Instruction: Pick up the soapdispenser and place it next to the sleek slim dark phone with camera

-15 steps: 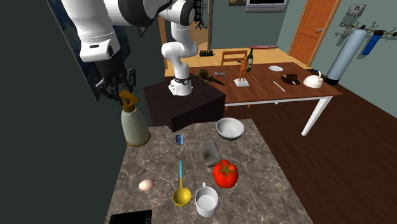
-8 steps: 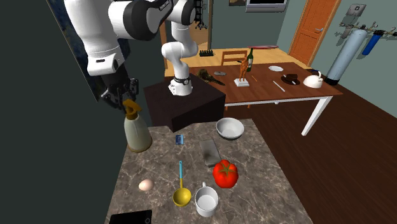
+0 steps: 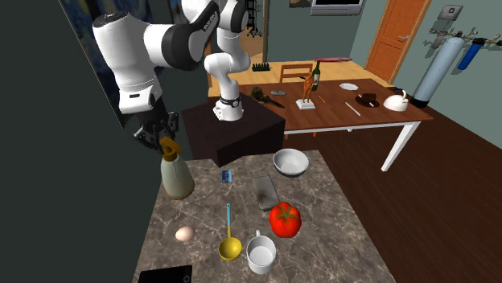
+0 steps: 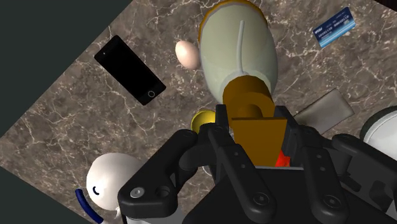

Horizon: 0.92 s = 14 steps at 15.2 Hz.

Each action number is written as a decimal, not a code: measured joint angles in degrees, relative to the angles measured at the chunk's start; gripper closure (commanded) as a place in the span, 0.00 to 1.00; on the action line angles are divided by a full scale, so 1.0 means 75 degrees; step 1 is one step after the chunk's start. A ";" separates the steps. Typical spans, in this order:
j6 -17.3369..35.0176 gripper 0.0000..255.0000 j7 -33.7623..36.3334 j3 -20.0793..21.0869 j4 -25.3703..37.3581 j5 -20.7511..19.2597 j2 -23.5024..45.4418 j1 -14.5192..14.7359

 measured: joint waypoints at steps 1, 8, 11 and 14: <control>0.0098 1.00 -0.0020 0.0004 -0.0103 0.0008 0.0000 0.0011; 0.0713 1.00 -0.0151 0.0094 -0.0549 0.0176 0.0217 0.0006; 0.0949 1.00 -0.0210 0.0131 -0.0719 0.0245 0.0302 -0.0001; 0.1184 1.00 -0.0266 0.0186 -0.0845 0.0339 0.0431 -0.0020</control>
